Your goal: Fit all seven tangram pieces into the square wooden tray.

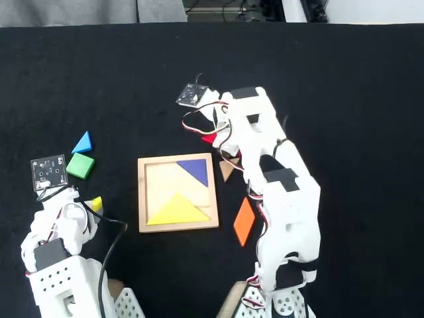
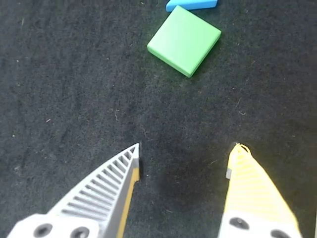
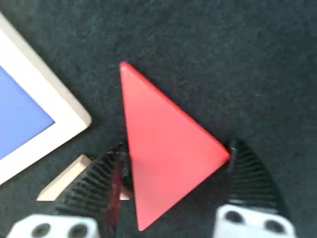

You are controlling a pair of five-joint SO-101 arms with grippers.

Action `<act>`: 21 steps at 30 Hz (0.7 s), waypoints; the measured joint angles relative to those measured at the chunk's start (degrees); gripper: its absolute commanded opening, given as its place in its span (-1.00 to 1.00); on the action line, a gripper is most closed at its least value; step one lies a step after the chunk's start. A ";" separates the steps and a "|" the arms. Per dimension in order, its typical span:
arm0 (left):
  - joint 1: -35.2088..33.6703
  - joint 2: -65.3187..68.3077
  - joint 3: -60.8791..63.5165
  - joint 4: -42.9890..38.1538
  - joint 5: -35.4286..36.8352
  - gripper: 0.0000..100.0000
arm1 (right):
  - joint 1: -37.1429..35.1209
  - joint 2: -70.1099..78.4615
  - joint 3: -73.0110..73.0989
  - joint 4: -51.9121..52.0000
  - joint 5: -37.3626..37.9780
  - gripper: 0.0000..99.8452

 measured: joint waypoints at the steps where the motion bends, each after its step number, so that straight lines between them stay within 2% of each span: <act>1: 0.00 0.00 0.00 0.00 0.00 -0.44 | 0.18 0.00 0.00 -0.09 0.00 -0.58; 12: 0.00 0.00 0.00 0.00 0.00 -0.44 | 0.62 0.09 -1.41 -0.09 -0.44 -0.59; 16: 0.00 0.00 0.00 0.00 0.00 -0.44 | 1.85 0.44 -5.63 2.73 -6.42 -0.59; 21: 0.00 0.00 0.00 0.00 0.00 -0.44 | 2.90 -1.32 -11.08 10.02 -19.34 -0.59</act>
